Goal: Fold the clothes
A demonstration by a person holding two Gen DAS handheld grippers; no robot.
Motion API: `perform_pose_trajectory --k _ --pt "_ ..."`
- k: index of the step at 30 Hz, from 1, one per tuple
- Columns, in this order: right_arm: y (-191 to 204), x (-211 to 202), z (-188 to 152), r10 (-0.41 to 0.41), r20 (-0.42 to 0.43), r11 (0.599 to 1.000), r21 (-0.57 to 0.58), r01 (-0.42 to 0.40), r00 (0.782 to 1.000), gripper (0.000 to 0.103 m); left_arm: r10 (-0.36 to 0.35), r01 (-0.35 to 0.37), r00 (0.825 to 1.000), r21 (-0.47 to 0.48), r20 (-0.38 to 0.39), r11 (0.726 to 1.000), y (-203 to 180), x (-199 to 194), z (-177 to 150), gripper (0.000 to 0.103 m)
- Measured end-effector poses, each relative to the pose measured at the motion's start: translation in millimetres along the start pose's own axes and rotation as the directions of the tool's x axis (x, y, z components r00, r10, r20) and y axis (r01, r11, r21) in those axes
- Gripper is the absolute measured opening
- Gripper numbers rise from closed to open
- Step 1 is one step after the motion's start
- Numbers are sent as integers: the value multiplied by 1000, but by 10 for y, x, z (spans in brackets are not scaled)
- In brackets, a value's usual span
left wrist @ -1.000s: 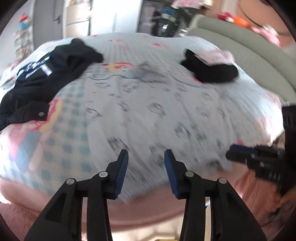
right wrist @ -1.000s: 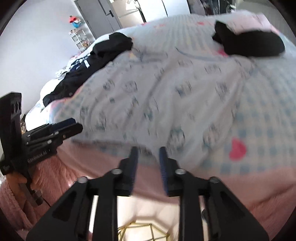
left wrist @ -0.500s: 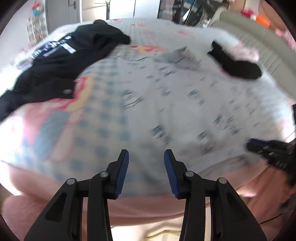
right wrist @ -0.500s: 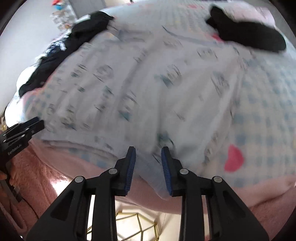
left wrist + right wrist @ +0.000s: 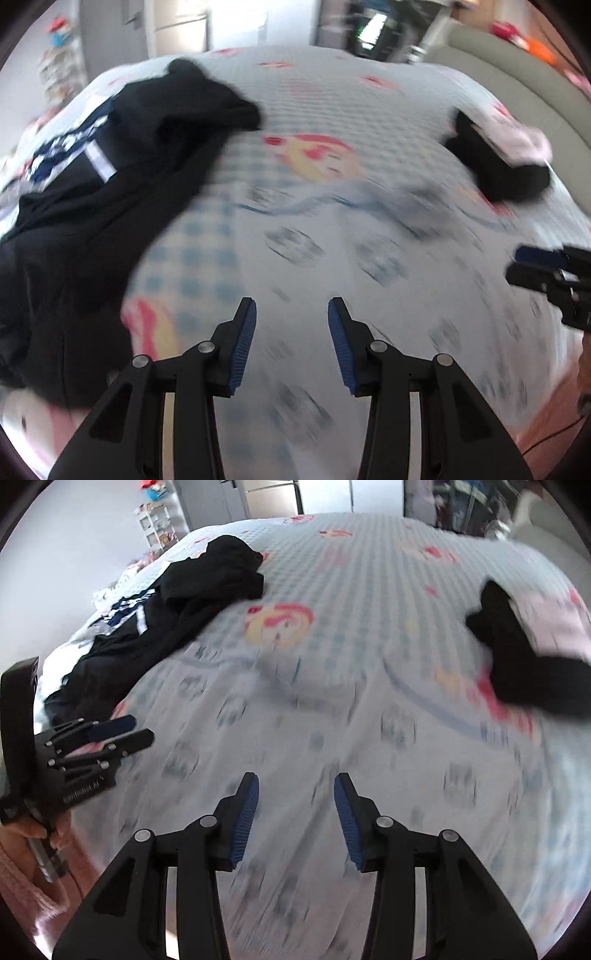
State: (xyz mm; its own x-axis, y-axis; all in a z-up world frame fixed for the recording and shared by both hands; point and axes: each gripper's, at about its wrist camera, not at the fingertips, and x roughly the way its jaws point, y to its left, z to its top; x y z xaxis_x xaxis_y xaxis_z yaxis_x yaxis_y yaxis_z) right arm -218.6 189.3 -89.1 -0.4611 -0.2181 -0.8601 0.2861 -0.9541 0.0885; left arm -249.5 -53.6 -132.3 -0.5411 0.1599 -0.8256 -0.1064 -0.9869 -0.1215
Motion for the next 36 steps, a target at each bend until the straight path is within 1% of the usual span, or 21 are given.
perform_pose_trajectory --k 2,5,8,10,11,12,14,15,18,23,24,26,27,28,29,30,32,33,34,35,36 --pt "10 210 219 -6 4 999 -48 6 1000 44 -10 9 1000 -52 -10 999 207 173 150 43" --pt "28 519 450 7 -7 993 -119 -8 1000 60 -40 37 999 -103 -24 994 425 383 313 44" --pt "103 831 624 -17 -38 978 -210 9 999 60 -99 92 994 -148 -43 985 552 621 464 44" --pt "85 985 704 -24 -50 976 -219 13 998 58 -142 131 988 -171 -54 976 583 761 528 44" --pt "50 1058 751 -12 -65 978 -208 -2 998 41 -168 156 984 -174 -55 972 583 816 556 43" --pt "15 1132 798 1 -81 980 -196 -17 997 18 -203 191 978 -172 -53 966 574 860 586 41" --pt "-107 1232 909 49 -119 990 -128 -65 992 13 -239 230 970 -169 -38 958 551 880 628 16" --pt "-151 1234 946 63 -116 991 -109 -75 991 12 -234 227 972 -161 -23 960 534 862 643 6" --pt "-257 1209 1066 72 -86 993 -90 -79 994 12 -165 167 986 -133 27 977 529 765 662 5" --pt "-400 1348 1208 122 -99 992 -27 -125 988 12 -70 79 995 -142 65 987 599 727 680 5" --pt "-406 1403 1213 128 -106 991 -18 -130 986 16 -67 72 997 -143 43 987 616 793 681 5" --pt "-436 1595 1197 108 -145 994 -7 -110 984 24 -55 54 998 -144 -4 988 655 937 658 6" --pt "-464 1651 1193 115 -150 993 4 -116 982 24 -49 46 999 -146 -23 988 676 991 645 7" --pt "-531 1652 1210 138 -137 990 33 -135 981 24 -47 43 999 -153 -27 987 697 990 632 8" --pt "-601 1601 1238 141 -114 989 60 -135 984 25 -46 42 999 -157 -21 987 711 966 639 8" --pt "-667 1538 1267 134 -88 988 85 -126 987 28 -45 42 999 -161 -14 986 725 943 645 9" --pt "-842 1329 1329 72 -15 989 131 -70 997 33 -60 57 998 -179 -11 982 757 903 654 9" --pt "-908 1247 1351 46 0 988 150 -46 999 35 -72 68 997 -192 -12 979 775 886 657 10" --pt "-914 1164 1358 43 14 988 148 -45 999 35 -86 85 996 -202 2 976 786 838 660 12" --pt "-903 1076 1361 47 29 989 141 -51 998 35 -109 120 992 -200 63 972 764 701 661 18" --pt "-828 1011 1358 63 38 992 106 -67 997 35 -139 159 983 -176 118 972 700 573 660 23"
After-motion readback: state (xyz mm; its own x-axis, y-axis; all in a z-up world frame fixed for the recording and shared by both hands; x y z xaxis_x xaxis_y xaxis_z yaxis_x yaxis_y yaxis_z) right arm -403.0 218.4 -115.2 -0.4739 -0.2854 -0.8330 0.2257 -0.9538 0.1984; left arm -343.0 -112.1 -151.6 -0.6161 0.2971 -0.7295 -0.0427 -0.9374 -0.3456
